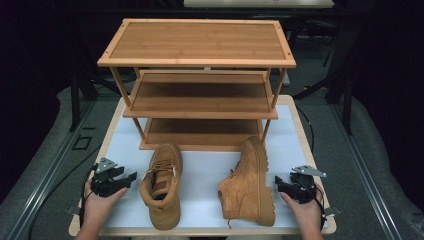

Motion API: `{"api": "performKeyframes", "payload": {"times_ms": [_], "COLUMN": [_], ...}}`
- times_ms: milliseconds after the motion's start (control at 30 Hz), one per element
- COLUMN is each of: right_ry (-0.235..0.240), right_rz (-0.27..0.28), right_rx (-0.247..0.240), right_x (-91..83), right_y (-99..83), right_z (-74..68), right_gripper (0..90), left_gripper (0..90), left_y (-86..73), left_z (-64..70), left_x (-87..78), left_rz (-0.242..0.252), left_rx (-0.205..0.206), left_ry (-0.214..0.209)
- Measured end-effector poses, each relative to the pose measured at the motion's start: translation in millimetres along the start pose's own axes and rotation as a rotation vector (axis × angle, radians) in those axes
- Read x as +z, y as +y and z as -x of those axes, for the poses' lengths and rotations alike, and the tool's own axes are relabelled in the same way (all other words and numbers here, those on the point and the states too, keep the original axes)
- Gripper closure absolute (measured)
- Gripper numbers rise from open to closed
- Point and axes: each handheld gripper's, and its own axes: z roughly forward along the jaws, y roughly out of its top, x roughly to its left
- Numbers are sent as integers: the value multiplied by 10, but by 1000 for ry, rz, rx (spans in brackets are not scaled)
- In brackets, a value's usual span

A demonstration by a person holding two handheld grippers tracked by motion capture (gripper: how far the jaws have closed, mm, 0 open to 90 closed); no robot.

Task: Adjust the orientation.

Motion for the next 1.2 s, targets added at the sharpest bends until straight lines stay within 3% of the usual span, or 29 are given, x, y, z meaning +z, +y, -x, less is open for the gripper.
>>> {"api": "performKeyframes", "payload": {"times_ms": [67,133,367,467,667,767,833,1033,1200], "right_ry": [10,-26,-3,-2,-8,-24,-22,-14,-7], "right_rz": [25,50,108,73,94,92,93,116,104], "right_rx": [-2,2,46,39,33,37,47,62,73], "right_x": [-69,-119,-168,-153,-165,-192,-202,-244,-254], "right_y": [-27,-52,-77,-95,-104,-115,-116,-109,-112], "right_z": [-12,-31,-8,-14,-23,-13,-6,9,9], "right_gripper": [408,407,446,476,496,519,524,523,517], "left_gripper": [412,425,469,501,501,500,506,503,472], "left_y": [-4,-13,-3,-14,22,124,216,517,717], "left_z": [31,80,110,90,89,101,141,395,511], "left_x": [-35,-97,-187,-179,-270,-369,-457,-797,-961], "left_rz": [12,26,81,69,83,77,74,62,37], "left_rx": [-3,-16,-60,-84,-119,-146,-133,-31,-26], "left_ry": [-10,-27,-61,-82,-78,-126,-152,-196,-245]}}
